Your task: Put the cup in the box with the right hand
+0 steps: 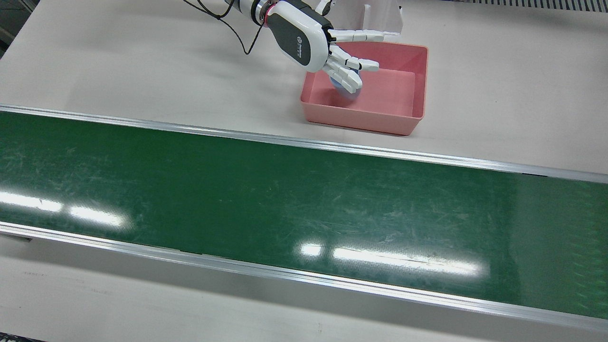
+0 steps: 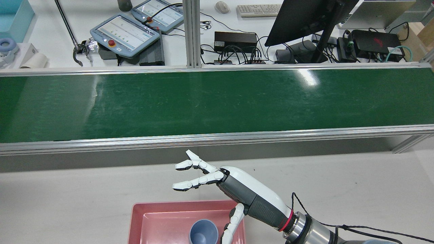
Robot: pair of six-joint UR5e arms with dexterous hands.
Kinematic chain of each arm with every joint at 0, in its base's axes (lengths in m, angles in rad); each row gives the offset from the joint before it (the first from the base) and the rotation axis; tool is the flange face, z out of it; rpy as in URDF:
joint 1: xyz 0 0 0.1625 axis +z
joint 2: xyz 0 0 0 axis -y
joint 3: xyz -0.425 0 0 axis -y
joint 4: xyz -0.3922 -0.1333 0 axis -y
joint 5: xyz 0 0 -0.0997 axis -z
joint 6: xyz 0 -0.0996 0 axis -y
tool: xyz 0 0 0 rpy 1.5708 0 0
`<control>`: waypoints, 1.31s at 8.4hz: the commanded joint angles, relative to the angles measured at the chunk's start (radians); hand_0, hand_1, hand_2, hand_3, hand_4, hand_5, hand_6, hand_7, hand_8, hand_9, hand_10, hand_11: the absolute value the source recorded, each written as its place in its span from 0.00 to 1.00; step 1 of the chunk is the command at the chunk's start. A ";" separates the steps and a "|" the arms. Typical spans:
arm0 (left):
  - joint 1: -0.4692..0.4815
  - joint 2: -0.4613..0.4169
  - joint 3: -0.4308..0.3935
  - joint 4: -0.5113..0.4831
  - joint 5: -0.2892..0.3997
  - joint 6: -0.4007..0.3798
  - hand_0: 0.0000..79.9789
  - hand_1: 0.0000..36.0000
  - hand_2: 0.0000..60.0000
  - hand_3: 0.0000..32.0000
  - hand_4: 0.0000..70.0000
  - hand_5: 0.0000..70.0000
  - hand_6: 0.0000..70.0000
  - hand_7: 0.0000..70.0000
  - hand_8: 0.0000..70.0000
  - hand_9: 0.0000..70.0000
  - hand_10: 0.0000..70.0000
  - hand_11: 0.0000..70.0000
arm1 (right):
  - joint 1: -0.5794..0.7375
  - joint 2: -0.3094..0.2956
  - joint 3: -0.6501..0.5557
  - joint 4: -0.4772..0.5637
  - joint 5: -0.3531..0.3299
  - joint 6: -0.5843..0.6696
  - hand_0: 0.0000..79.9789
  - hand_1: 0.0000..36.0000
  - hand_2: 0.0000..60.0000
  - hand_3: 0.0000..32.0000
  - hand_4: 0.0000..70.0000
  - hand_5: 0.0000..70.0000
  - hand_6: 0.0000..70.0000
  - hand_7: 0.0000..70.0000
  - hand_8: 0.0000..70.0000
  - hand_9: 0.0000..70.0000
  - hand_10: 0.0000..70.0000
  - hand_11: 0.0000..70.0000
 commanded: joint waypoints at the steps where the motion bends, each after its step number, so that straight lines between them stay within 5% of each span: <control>1: 0.000 0.001 0.000 -0.001 -0.001 0.000 0.00 0.00 0.00 0.00 0.00 0.00 0.00 0.00 0.00 0.00 0.00 0.00 | -0.001 -0.003 0.001 0.000 0.000 0.003 0.50 0.06 0.05 0.00 0.31 0.02 0.09 0.40 0.00 0.06 0.02 0.04; 2: -0.001 0.000 0.000 -0.001 -0.001 0.000 0.00 0.00 0.00 0.00 0.00 0.00 0.00 0.00 0.00 0.00 0.00 0.00 | 0.045 -0.008 0.004 0.000 -0.001 0.012 0.52 0.15 0.12 0.00 0.30 0.03 0.10 0.46 0.01 0.10 0.04 0.07; 3: 0.000 0.000 0.000 0.001 0.001 0.000 0.00 0.00 0.00 0.00 0.00 0.00 0.00 0.00 0.00 0.00 0.00 0.00 | 0.141 -0.041 0.021 -0.005 -0.012 0.042 0.69 0.98 1.00 0.00 0.34 0.16 0.22 0.85 0.18 0.38 0.14 0.25; 4: 0.000 0.001 0.000 -0.001 -0.001 0.000 0.00 0.00 0.00 0.00 0.00 0.00 0.00 0.00 0.00 0.00 0.00 0.00 | 0.253 -0.091 0.046 -0.050 -0.015 0.096 0.70 1.00 1.00 0.00 0.38 0.19 0.33 1.00 0.38 0.69 0.24 0.40; 5: 0.000 0.000 0.000 -0.001 -0.001 0.000 0.00 0.00 0.00 0.00 0.00 0.00 0.00 0.00 0.00 0.00 0.00 0.00 | 0.366 -0.095 0.054 -0.142 -0.042 0.171 0.68 1.00 1.00 0.00 0.35 0.20 0.35 1.00 0.44 0.77 0.28 0.44; 7: 0.000 0.000 0.000 -0.001 0.001 0.000 0.00 0.00 0.00 0.00 0.00 0.00 0.00 0.00 0.00 0.00 0.00 0.00 | 0.604 -0.098 0.019 -0.219 -0.163 0.228 0.66 1.00 1.00 0.00 0.31 0.20 0.37 1.00 0.51 0.86 0.33 0.52; 9: 0.000 0.000 0.000 -0.001 -0.001 0.000 0.00 0.00 0.00 0.00 0.00 0.00 0.00 0.00 0.00 0.00 0.00 0.00 | 0.823 -0.117 -0.142 -0.212 -0.252 0.349 0.66 1.00 1.00 0.00 0.29 0.20 0.37 1.00 0.52 0.86 0.35 0.55; 11: -0.001 0.001 0.000 -0.001 -0.001 0.000 0.00 0.00 0.00 0.00 0.00 0.00 0.00 0.00 0.00 0.00 0.00 0.00 | 0.985 -0.130 -0.257 -0.201 -0.312 0.392 0.64 0.97 1.00 0.00 0.17 0.20 0.35 1.00 0.53 0.86 0.38 0.59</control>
